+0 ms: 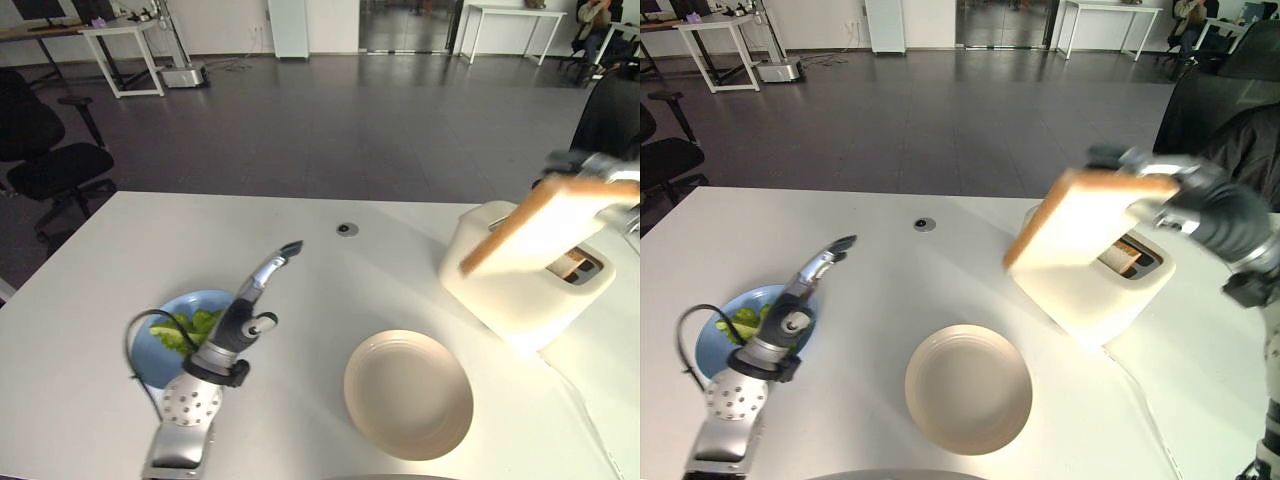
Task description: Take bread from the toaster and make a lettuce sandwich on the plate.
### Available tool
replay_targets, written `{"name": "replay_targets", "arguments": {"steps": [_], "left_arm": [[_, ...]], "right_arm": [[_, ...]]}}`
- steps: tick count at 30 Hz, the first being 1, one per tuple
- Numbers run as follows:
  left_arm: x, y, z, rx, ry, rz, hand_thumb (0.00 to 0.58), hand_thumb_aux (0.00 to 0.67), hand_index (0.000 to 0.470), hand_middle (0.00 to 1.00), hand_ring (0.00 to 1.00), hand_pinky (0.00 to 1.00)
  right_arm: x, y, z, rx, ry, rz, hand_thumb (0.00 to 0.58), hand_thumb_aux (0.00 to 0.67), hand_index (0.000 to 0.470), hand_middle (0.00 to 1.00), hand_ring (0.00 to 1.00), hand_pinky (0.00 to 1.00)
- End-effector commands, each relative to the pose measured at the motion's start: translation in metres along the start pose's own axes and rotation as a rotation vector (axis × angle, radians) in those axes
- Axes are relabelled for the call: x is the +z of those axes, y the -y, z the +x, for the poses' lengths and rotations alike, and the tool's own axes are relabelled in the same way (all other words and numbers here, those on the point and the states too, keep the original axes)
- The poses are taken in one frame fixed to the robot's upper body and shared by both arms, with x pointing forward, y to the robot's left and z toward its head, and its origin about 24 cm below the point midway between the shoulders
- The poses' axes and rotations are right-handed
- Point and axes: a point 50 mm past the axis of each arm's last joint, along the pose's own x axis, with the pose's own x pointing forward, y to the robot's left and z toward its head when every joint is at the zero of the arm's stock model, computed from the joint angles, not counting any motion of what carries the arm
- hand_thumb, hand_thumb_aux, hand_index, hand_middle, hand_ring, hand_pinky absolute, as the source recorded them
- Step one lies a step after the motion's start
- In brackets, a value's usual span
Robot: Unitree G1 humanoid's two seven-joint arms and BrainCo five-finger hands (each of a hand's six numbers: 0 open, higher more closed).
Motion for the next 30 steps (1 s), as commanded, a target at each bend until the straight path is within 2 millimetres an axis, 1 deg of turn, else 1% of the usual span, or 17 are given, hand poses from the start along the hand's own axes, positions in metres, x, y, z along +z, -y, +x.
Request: {"name": "replay_targets", "arguments": {"steps": [1,4,6,8,9,11,13,15,16,17,18,19,23,27,28,29,30], "left_arm": [[-0.009,-0.039,-0.018,-0.028,-0.154,0.337,0.0,0.0,0.0,0.0,0.0,0.0],[-0.019,-0.06,-0.033,-0.051,-0.275,0.499,0.0,0.0,0.0,0.0,0.0,0.0],[-0.031,-0.075,-0.045,-0.096,-0.379,0.63,0.0,0.0,0.0,0.0,0.0,0.0],[-0.042,-0.088,-0.06,-0.154,-0.488,0.739,0.0,0.0,0.0,0.0,0.0,0.0],[-0.048,-0.091,-0.07,-0.196,-0.547,0.783,0.0,0.0,0.0,0.0,0.0,0.0],[-0.058,-0.091,-0.083,-0.276,-0.631,0.839,0.0,0.0,0.0,0.0,0.0,0.0],[-0.067,-0.088,-0.088,-0.346,-0.676,0.879,0.0,0.0,0.0,0.0,0.0,0.0],[-0.072,-0.085,-0.091,-0.392,-0.699,0.904,0.0,0.0,0.0,0.0,0.0,0.0],[-0.072,-0.084,-0.092,-0.405,-0.705,0.917,0.0,0.0,0.0,0.0,0.0,0.0],[-0.073,-0.083,-0.092,-0.419,-0.71,0.932,0.0,0.0,0.0,0.0,0.0,0.0],[-0.075,-0.082,-0.093,-0.429,-0.713,0.945,0.0,0.0,0.0,0.0,0.0,0.0],[-0.077,-0.08,-0.093,-0.444,-0.72,0.959,0.0,0.0,0.0,0.0,0.0,0.0],[-0.08,-0.08,-0.092,-0.463,-0.734,1.023,0.0,0.0,0.0,0.0,0.0,0.0],[-0.075,-0.074,-0.078,-0.365,-0.693,1.018,0.0,0.0,0.0,0.0,0.0,0.0],[-0.076,-0.071,-0.074,-0.347,-0.685,1.008,0.0,0.0,0.0,0.0,0.0,0.0],[-0.077,-0.068,-0.071,-0.336,-0.683,1.001,0.018,0.011,0.007,0.0,0.0,0.0],[-0.079,-0.066,-0.069,-0.325,-0.681,0.996,0.018,0.011,0.007,0.0,0.0,0.0]], "right_arm": [[-0.023,-0.039,0.025,0.285,-0.125,-0.035,0.58,0.67,0.47,0.0,0.0,0.0],[-0.04,-0.057,0.044,0.412,-0.169,-0.07,0.58,0.67,0.47,0.0,0.0,0.0],[-0.057,-0.072,0.052,0.523,-0.229,-0.111,0.58,0.67,0.47,0.0,0.0,0.0],[-0.076,-0.083,0.057,0.616,-0.301,-0.147,0.58,0.67,0.47,0.0,0.0,0.0],[-0.084,-0.084,0.062,0.63,-0.327,-0.167,0.58,0.67,0.47,0.0,0.0,0.0],[-0.093,-0.086,0.072,0.626,-0.344,-0.193,0.58,0.67,0.47,0.0,0.0,0.0],[-0.096,-0.09,0.079,0.613,-0.335,-0.212,0.58,0.67,0.47,0.0,0.0,0.0],[-0.1,-0.095,0.084,0.604,-0.33,-0.231,0.58,0.67,0.47,0.0,0.0,0.0],[-0.101,-0.097,0.086,0.596,-0.329,-0.246,0.578,0.636,0.446,0.0,0.0,0.0],[-0.104,-0.097,0.088,0.584,-0.328,-0.261,0.494,0.413,0.289,0.0,0.0,0.0],[-0.105,-0.097,0.091,0.565,-0.328,-0.27,0.346,0.244,0.171,0.0,0.0,0.0],[-0.107,-0.096,0.094,0.536,-0.323,-0.281,0.0,0.0,0.0,0.0,0.0,0.0],[-0.104,-0.096,0.099,0.484,-0.282,-0.303,0.0,0.0,0.0,0.0,0.0,0.0],[-0.102,-0.099,0.097,0.474,-0.253,-0.299,0.0,0.0,0.0,0.0,0.0,0.0],[-0.102,-0.1,0.096,0.467,-0.25,-0.294,0.0,0.0,0.0,0.0,0.0,0.0],[-0.103,-0.1,0.095,0.459,-0.248,-0.289,0.0,0.0,0.0,0.0,0.0,0.0],[-0.104,-0.101,0.094,0.452,-0.247,-0.282,0.0,0.0,0.0,0.0,0.0,0.0]]}}
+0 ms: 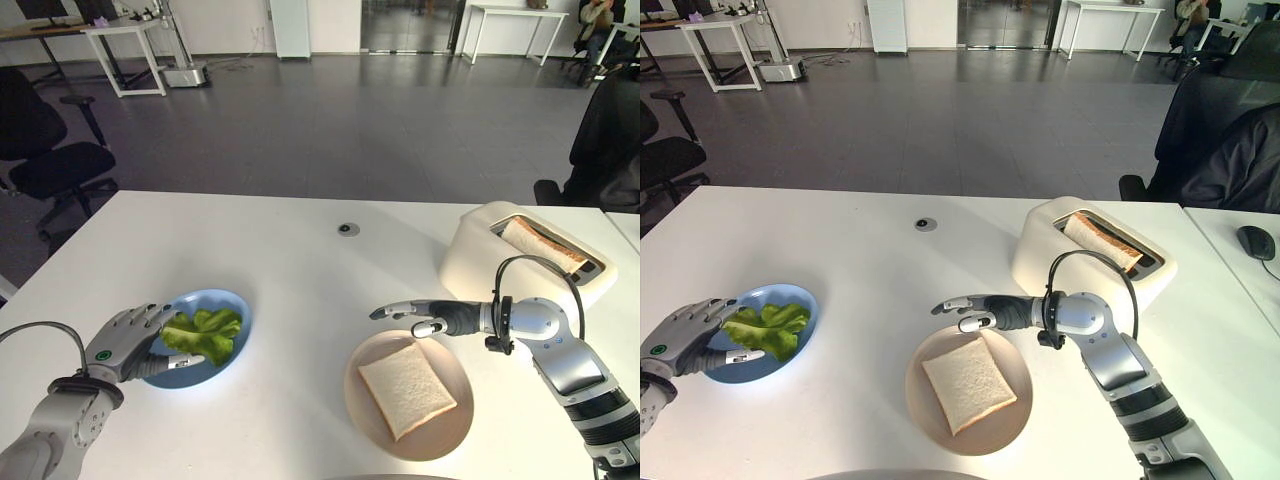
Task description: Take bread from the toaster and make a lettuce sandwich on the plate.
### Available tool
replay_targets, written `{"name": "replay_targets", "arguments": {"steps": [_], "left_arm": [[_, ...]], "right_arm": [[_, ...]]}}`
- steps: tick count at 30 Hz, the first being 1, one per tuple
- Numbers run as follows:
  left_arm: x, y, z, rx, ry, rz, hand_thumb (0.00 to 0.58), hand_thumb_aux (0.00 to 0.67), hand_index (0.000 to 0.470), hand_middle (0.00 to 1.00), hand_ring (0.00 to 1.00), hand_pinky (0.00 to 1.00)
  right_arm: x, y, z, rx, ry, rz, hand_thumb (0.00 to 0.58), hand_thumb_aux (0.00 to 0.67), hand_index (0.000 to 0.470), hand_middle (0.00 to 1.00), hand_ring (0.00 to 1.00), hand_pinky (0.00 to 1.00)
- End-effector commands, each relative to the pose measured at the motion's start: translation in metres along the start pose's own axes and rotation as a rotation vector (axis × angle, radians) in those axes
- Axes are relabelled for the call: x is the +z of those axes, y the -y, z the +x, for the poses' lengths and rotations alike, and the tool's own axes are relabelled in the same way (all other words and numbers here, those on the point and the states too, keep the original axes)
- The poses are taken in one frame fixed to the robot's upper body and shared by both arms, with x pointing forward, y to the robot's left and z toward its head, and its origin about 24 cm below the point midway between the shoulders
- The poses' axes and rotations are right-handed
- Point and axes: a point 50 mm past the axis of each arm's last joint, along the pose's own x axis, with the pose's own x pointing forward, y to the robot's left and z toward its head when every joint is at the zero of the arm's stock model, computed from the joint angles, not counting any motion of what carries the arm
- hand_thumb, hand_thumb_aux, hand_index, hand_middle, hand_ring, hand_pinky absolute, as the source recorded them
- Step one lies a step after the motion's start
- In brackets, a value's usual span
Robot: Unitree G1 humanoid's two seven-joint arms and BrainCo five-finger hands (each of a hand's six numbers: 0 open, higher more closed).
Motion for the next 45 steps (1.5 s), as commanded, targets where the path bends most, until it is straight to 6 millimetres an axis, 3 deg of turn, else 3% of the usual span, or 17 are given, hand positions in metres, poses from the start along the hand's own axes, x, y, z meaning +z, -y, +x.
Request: {"name": "replay_targets", "arguments": {"steps": [1,4,5,7,8,9,10,19,21,23,24,25,30,34,36,45], "left_arm": [[0.01,0.004,0.01,0.028,0.005,-0.035,0.023,0.013,0.009,0.0,0.0,0.0],[0.008,0.008,0.016,0.031,-0.001,-0.04,0.079,0.047,0.033,0.0,0.0,0.0],[0.008,0.01,0.018,0.029,-0.001,-0.04,0.172,0.108,0.076,0.0,0.0,0.0],[0.008,0.014,0.023,0.018,0.0,-0.035,0.48,0.391,0.275,0.0,0.0,0.0],[0.008,0.017,0.026,0.009,0.001,-0.031,0.524,0.462,0.324,0.0,0.0,0.0],[0.008,0.02,0.028,-0.002,0.002,-0.028,0.573,0.599,0.42,0.0,0.0,0.0],[0.008,0.024,0.029,-0.018,0.003,-0.027,0.58,0.67,0.47,0.0,0.0,0.0],[0.012,0.039,0.029,-0.087,0.02,-0.04,0.58,0.67,0.47,0.0,0.0,0.0],[0.013,0.038,0.029,-0.078,0.025,-0.037,0.559,0.541,0.38,0.0,0.0,0.0],[0.014,0.034,0.028,-0.065,0.032,-0.033,0.496,0.415,0.291,0.0,0.0,0.0],[0.015,0.031,0.027,-0.056,0.036,-0.028,0.462,0.368,0.258,0.0,0.0,0.0],[0.015,0.029,0.026,-0.047,0.039,-0.022,0.387,0.284,0.199,0.0,0.0,0.0],[0.016,0.016,0.015,-0.012,0.045,0.001,0.447,0.349,0.245,0.0,0.0,0.0],[0.018,0.019,0.012,-0.029,0.043,0.011,0.489,0.405,0.284,0.0,0.0,0.0],[0.018,0.021,0.011,-0.037,0.043,0.014,0.526,0.465,0.326,0.0,0.0,0.0],[0.014,0.035,0.017,-0.078,0.026,0.025,0.508,0.434,0.304,0.0,0.0,0.0]], "right_arm": [[-0.003,-0.003,-0.003,-0.031,0.005,0.021,0.0,0.0,0.0,0.0,0.0,0.0],[-0.006,-0.006,-0.003,-0.048,0.005,0.041,0.0,0.0,0.0,0.0,0.0,0.0],[-0.007,-0.007,-0.003,-0.053,0.004,0.046,0.0,0.0,0.0,0.0,0.0,0.0],[-0.008,-0.008,-0.003,-0.062,0.006,0.055,0.0,0.0,0.0,0.0,0.0,0.0],[-0.009,-0.009,-0.002,-0.066,0.007,0.058,0.0,0.0,0.0,0.0,0.0,0.0],[-0.009,-0.009,-0.002,-0.069,0.008,0.06,0.0,0.0,0.0,0.0,0.0,0.0],[-0.01,-0.009,-0.002,-0.072,0.008,0.061,0.0,0.0,0.0,0.0,0.0,0.0],[-0.011,-0.008,-0.004,-0.076,0.006,0.051,0.0,0.0,0.0,0.0,0.0,0.0],[-0.011,-0.008,-0.005,-0.075,0.005,0.049,0.0,0.0,0.0,0.0,0.0,0.0],[-0.011,-0.008,-0.006,-0.076,0.004,0.047,0.0,0.0,0.0,0.0,0.0,0.0],[-0.011,-0.008,-0.006,-0.078,0.003,0.047,0.0,0.0,0.0,0.0,0.0,0.0],[-0.011,-0.008,-0.007,-0.079,0.002,0.046,0.0,0.0,0.0,0.0,0.0,0.0],[-0.011,-0.007,-0.009,-0.078,0.001,0.037,0.0,0.0,0.0,0.0,0.0,0.0],[-0.01,-0.006,-0.01,-0.078,0.003,0.031,0.0,0.0,0.0,0.0,0.0,0.0],[-0.01,-0.006,-0.01,-0.074,0.004,0.027,0.0,0.0,0.0,0.0,0.0,0.0],[-0.009,-0.007,-0.012,-0.07,0.006,0.024,0.0,0.0,0.0,0.0,0.0,0.0]]}}
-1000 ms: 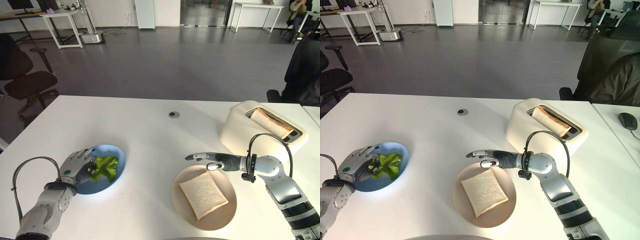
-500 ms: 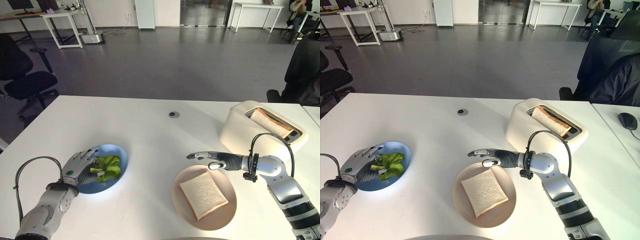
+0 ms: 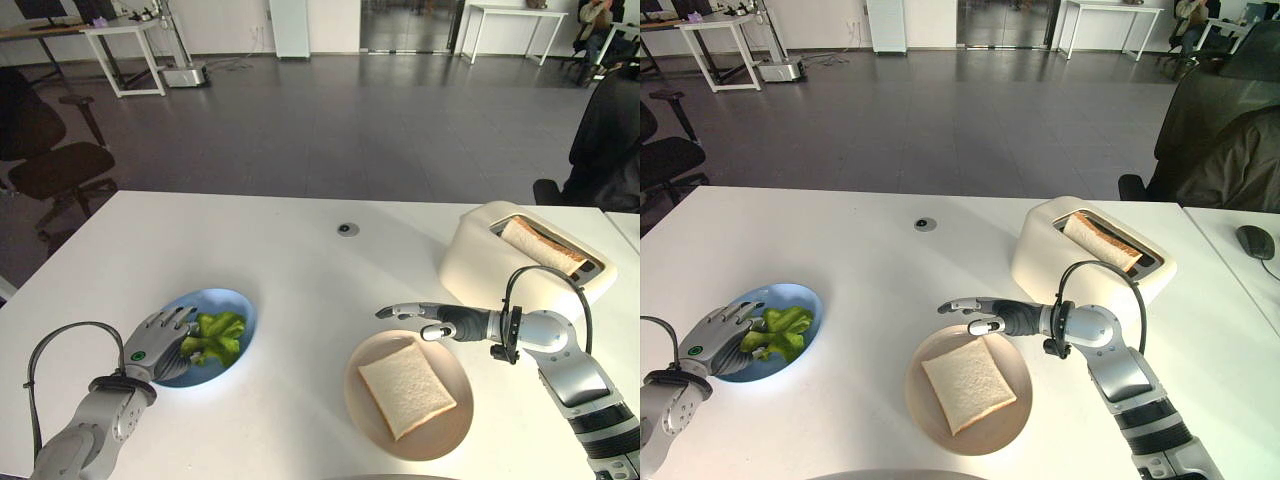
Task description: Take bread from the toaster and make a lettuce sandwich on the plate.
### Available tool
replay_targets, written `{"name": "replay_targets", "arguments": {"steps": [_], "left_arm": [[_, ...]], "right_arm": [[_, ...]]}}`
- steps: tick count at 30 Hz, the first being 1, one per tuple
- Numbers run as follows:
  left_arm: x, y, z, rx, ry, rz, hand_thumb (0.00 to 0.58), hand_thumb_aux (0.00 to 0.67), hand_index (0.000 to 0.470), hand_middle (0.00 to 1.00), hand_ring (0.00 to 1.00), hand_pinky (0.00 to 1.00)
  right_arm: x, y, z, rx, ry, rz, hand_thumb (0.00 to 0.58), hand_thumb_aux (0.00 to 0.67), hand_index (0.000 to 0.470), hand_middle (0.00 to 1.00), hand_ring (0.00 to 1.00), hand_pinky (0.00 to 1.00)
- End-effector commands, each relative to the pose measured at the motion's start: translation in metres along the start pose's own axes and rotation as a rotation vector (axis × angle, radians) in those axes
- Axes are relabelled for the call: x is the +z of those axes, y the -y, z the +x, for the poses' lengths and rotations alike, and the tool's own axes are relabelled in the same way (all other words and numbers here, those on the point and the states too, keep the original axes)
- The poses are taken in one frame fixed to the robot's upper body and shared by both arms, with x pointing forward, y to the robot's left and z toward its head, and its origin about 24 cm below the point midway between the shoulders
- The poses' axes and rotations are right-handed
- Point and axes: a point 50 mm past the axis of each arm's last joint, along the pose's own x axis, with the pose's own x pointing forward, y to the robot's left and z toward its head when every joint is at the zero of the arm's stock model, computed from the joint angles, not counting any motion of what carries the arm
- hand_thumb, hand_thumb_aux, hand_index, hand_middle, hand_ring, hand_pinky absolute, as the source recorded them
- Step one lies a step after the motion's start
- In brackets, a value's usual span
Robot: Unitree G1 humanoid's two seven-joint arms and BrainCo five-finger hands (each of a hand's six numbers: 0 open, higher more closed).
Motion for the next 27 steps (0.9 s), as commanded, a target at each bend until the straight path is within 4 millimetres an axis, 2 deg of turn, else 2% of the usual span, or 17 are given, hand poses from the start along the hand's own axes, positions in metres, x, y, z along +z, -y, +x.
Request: {"name": "replay_targets", "arguments": {"steps": [1,4,5,7,8,13,18,20,23,27], "left_arm": [[-0.004,0.011,0.004,-0.049,-0.009,0.011,0.506,0.431,0.302,0.0,0.0,0.0],[-0.005,0.015,0.003,-0.057,-0.011,0.006,0.482,0.394,0.276,0.0,0.0,0.0],[-0.006,0.016,0.003,-0.058,-0.01,0.005,0.493,0.41,0.288,0.0,0.0,0.0],[-0.005,0.017,0.003,-0.058,-0.003,0.001,0.578,0.636,0.446,0.0,0.0,0.0],[-0.004,0.017,0.003,-0.055,0.003,-0.002,0.58,0.67,0.47,0.0,0.0,0.0],[-0.002,0.013,0.003,-0.013,0.029,-0.013,0.58,0.67,0.47,0.0,0.0,0.0],[-0.004,-0.001,0.0,0.054,0.044,-0.019,0.58,0.67,0.47,0.0,0.0,0.0],[-0.006,-0.012,-0.002,0.097,0.048,-0.012,0.58,0.67,0.47,0.0,0.0,0.0],[-0.009,-0.04,-0.009,0.199,0.06,-0.035,0.58,0.67,0.47,0.0,0.0,0.0],[-0.003,-0.071,-0.02,0.295,0.106,-0.077,0.58,0.67,0.47,0.0,0.0,0.0]], "right_arm": [[0.0,0.0,-0.004,0.002,-0.009,-0.003,0.0,0.0,0.0,0.0,0.0,0.0],[0.001,0.0,-0.004,0.005,-0.008,-0.002,0.0,0.0,0.0,0.0,0.0,0.0],[0.001,0.0,-0.004,0.006,-0.007,-0.001,0.0,0.0,0.0,0.0,0.0,0.0],[0.002,-0.001,-0.004,0.008,-0.006,-0.001,0.0,0.0,0.0,0.0,0.0,0.0],[0.002,-0.001,-0.004,0.008,-0.005,-0.001,0.0,0.0,0.0,0.0,0.0,0.0],[0.002,-0.001,-0.004,0.002,-0.006,-0.001,0.0,0.0,0.0,0.0,0.0,0.0],[0.002,0.0,-0.003,-0.01,-0.003,0.002,0.0,0.0,0.0,0.0,0.0,0.0],[0.002,0.001,-0.002,-0.019,-0.001,0.002,0.0,0.0,0.0,0.0,0.0,0.0],[0.001,0.004,-0.003,-0.047,0.003,0.005,0.0,0.0,0.0,0.0,0.0,0.0],[0.001,0.009,-0.006,-0.097,0.01,0.02,0.0,0.0,0.0,0.0,0.0,0.0]]}}
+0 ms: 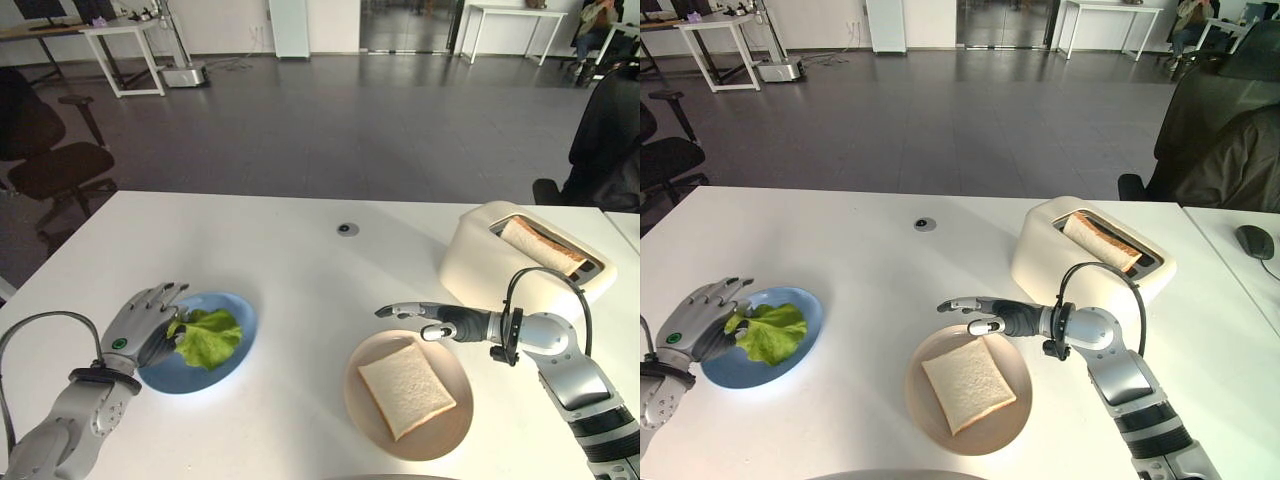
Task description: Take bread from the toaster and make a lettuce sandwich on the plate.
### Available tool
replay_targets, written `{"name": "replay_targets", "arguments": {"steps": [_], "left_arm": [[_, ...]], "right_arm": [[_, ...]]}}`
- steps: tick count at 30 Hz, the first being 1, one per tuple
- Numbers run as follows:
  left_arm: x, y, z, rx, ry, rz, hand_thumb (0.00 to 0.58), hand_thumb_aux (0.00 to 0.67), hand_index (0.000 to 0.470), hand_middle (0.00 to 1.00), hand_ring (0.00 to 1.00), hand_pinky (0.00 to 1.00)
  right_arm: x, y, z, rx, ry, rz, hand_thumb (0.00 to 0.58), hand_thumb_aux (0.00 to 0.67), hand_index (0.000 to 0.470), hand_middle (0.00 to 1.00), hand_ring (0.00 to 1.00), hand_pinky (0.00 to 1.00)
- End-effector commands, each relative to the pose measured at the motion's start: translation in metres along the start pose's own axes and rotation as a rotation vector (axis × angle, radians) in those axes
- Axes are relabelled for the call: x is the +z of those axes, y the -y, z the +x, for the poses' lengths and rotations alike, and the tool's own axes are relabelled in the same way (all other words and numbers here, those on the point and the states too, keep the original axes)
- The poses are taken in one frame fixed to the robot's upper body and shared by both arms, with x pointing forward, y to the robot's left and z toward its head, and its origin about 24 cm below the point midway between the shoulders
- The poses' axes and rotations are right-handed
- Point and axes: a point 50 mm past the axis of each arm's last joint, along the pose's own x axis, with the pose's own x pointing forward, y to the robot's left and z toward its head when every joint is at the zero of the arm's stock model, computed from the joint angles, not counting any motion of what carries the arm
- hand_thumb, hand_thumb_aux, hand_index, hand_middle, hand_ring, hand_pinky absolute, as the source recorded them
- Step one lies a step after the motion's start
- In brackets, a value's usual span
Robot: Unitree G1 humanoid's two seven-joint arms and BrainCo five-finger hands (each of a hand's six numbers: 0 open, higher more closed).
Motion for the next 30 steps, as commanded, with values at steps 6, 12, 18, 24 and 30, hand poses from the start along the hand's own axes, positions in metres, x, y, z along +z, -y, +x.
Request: {"name": "replay_targets", "arguments": {"steps": [6,12,18,24,30], "left_arm": [[0.055,-0.027,0.004,0.038,0.221,-0.158,0.58,0.67,0.47,0.0,0.0,0.0],[0.12,-0.027,0.015,-0.007,0.466,-0.324,0.58,0.67,0.47,0.0,0.0,0.0],[0.198,-0.013,0.023,-0.097,0.73,-0.479,0.58,0.67,0.47,0.0,0.0,0.0],[0.245,-0.001,0.021,-0.151,0.87,-0.433,0.58,0.67,0.47,0.0,0.0,0.0],[0.246,0.01,0.014,-0.185,0.86,-0.4,0.0,0.0,0.0,0.0,0.0,0.0]], "right_arm": [[-0.004,0.017,-0.013,-0.127,0.004,0.034,0.0,0.0,0.0,0.0,0.0,0.0],[-0.014,0.035,-0.031,-0.295,-0.017,0.067,0.0,0.0,0.0,0.0,0.0,0.0],[-0.019,0.039,-0.032,-0.335,-0.02,0.078,0.0,0.0,0.0,0.0,0.0,0.0],[-0.021,0.033,-0.027,-0.319,-0.02,0.075,0.0,0.0,0.0,0.0,0.0,0.0],[-0.02,0.029,-0.024,-0.308,-0.025,0.066,0.0,0.0,0.0,0.0,0.0,0.0]]}}
